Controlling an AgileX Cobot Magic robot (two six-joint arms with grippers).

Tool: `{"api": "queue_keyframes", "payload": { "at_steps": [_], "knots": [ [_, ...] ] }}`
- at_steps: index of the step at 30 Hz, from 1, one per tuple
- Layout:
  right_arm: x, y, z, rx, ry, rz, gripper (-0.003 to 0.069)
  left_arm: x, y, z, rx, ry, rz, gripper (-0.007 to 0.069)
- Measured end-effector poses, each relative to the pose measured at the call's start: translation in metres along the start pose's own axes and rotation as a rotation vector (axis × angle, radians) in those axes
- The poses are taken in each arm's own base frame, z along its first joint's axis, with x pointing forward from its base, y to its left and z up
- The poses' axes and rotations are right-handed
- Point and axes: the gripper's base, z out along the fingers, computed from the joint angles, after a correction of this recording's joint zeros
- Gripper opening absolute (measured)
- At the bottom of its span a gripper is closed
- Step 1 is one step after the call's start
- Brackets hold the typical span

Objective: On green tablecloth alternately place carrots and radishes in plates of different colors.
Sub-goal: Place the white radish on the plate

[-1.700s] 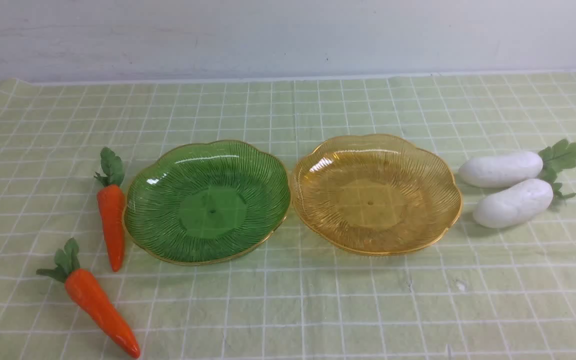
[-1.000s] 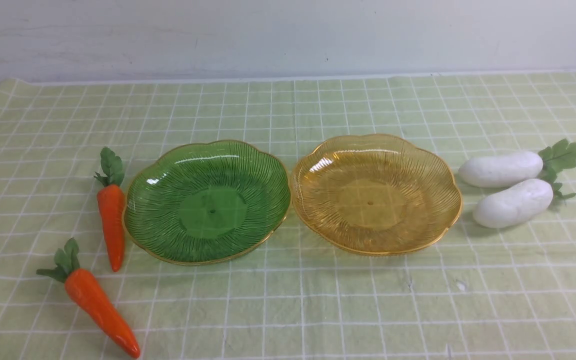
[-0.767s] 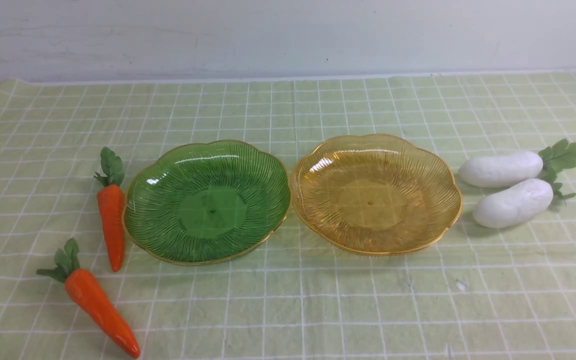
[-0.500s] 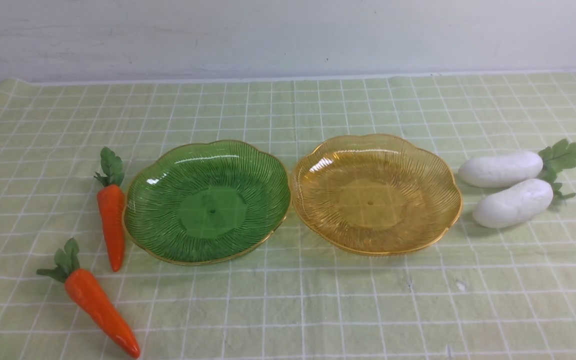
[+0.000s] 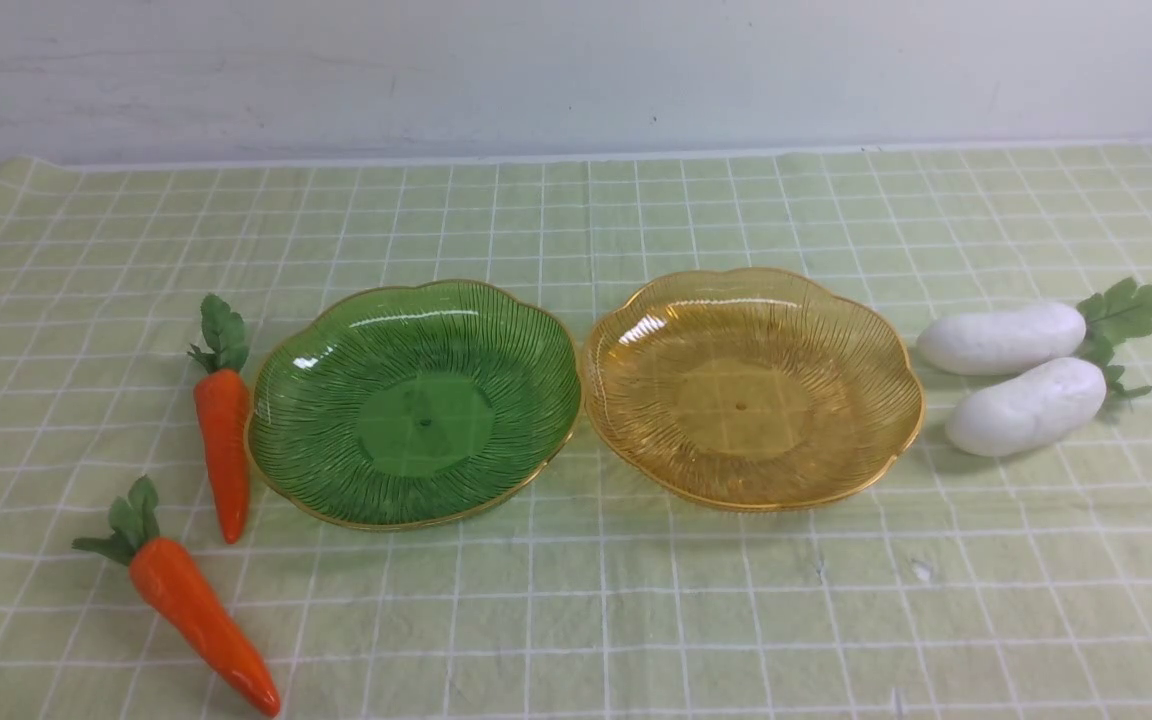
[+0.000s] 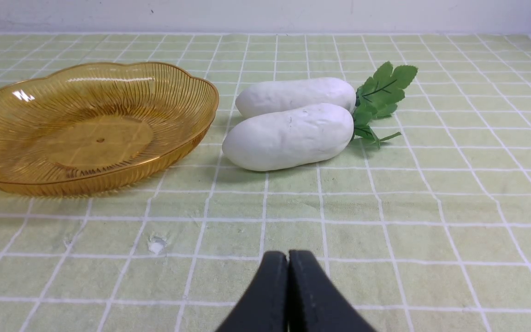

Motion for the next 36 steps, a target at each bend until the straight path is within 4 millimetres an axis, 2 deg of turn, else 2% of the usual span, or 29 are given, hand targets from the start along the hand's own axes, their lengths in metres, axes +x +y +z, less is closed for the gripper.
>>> {"api": "queue_keyframes", "payload": {
  "at_steps": [5,8,10,12,14,16,18,22,26,32,36],
  "knots": [
    [0.0,0.0,0.0,0.0,0.0,0.0,-0.0015,0.0,0.0,0.0,0.0,0.0,0.0,-0.0008],
    [0.0,0.0,0.0,-0.005,-0.002,0.026,-0.0015,-0.001,-0.001,0.0,0.016,-0.01,-0.071,-0.0008],
    [-0.001,0.003,0.0,-0.03,-0.005,0.137,-0.0015,-0.003,-0.005,0.0,0.056,-0.032,-0.248,-0.0008],
    [-0.001,0.008,0.0,-0.091,0.0,0.411,-0.0015,-0.007,-0.011,-0.001,0.142,-0.041,-0.61,-0.0008],
    [-0.002,0.013,0.0,-0.148,0.01,0.66,-0.0015,-0.009,-0.016,-0.001,0.213,-0.022,-0.899,-0.0008],
    [-0.005,0.016,-0.001,-0.194,0.007,0.841,-0.0015,-0.012,-0.019,-0.002,0.264,-0.013,-1.072,-0.0008],
    [-0.007,0.017,-0.001,-0.216,0.003,0.922,-0.0015,-0.014,-0.02,-0.003,0.292,-0.022,-1.164,-0.0008],
    [-0.007,0.017,-0.002,-0.222,0.002,0.932,-0.0015,-0.017,-0.019,-0.003,0.303,-0.044,-1.21,-0.0008],
    [-0.013,0.018,-0.004,-0.237,-0.014,0.848,-0.0015,-0.018,-0.024,-0.006,0.339,0.008,-1.21,-0.0008],
    [-0.064,0.017,-0.022,-0.26,-0.156,0.601,-0.0015,-0.05,-0.029,-0.023,0.407,0.014,-1.006,-0.0008],
    [-0.081,0.018,-0.016,-0.231,-0.052,0.444,-0.0015,-0.074,-0.033,-0.025,0.396,0.142,-0.829,-0.0008]
  ]
}}
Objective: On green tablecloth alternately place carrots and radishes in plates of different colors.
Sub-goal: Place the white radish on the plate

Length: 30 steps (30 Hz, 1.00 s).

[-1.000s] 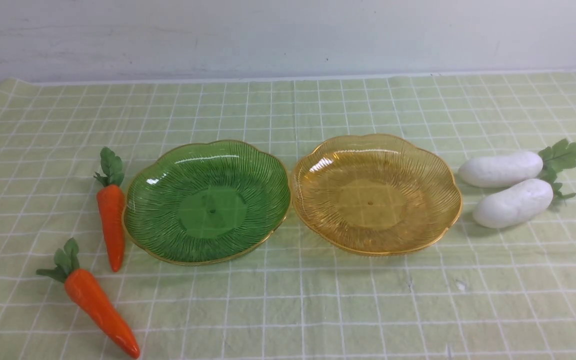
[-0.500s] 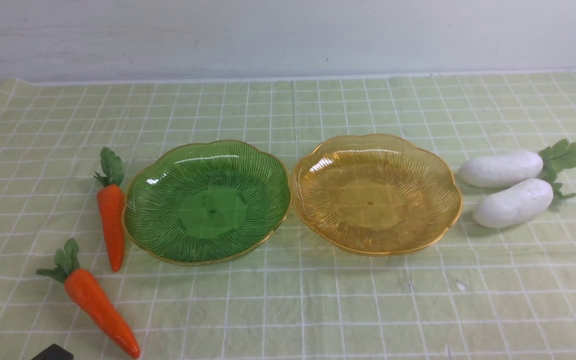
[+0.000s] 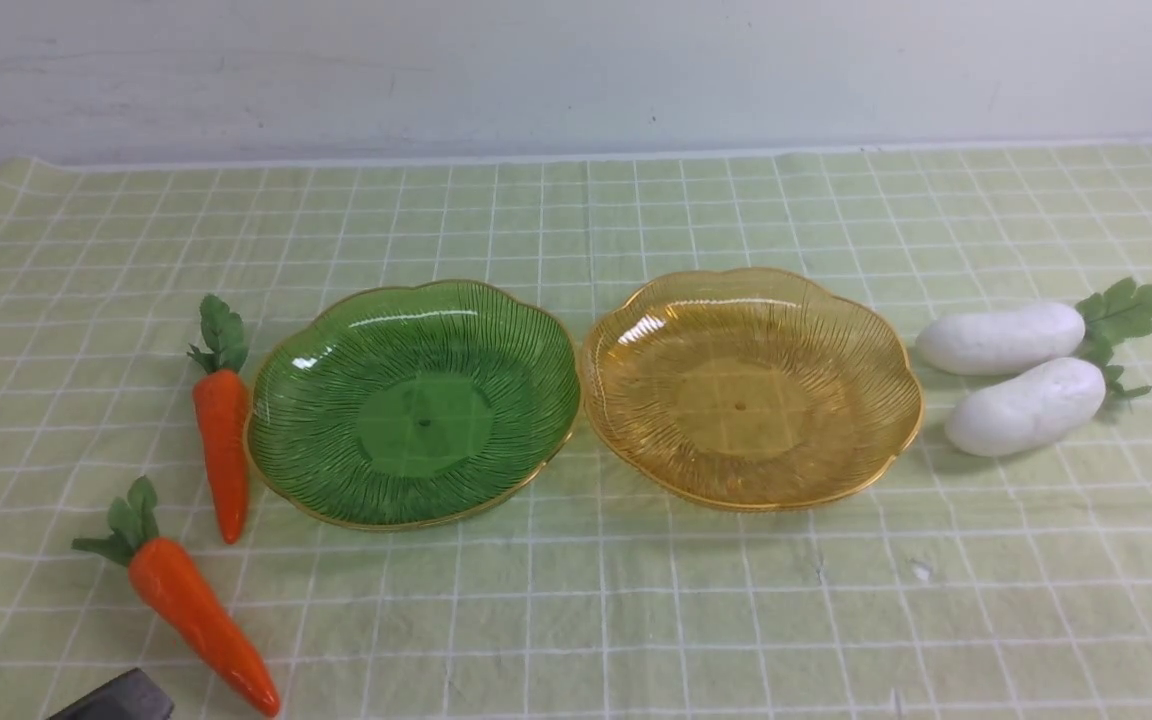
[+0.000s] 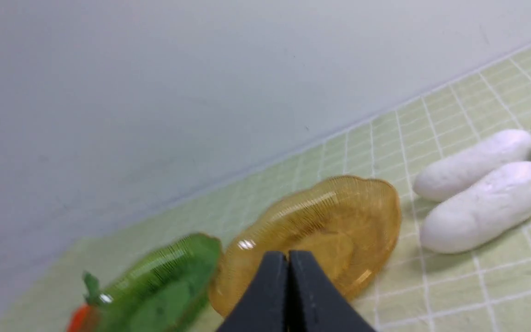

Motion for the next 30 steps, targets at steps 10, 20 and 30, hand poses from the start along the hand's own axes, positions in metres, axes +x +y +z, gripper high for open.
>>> {"api": "queue_keyframes", "payload": {
  "at_steps": [10,20,30],
  "knots": [
    [-0.015,-0.02,0.077,0.311,0.547,0.037,0.0025,-0.027,-0.004,0.037,-0.311,0.459,0.214,-0.0005],
    [-0.036,-0.044,0.177,0.467,0.663,0.061,0.0279,-0.03,0.008,0.056,-0.382,0.559,0.213,0.0072],
    [-0.032,-0.071,0.28,0.582,0.665,0.292,0.0554,-0.03,0.007,0.056,-0.376,0.558,0.211,0.009]
  ]
}}
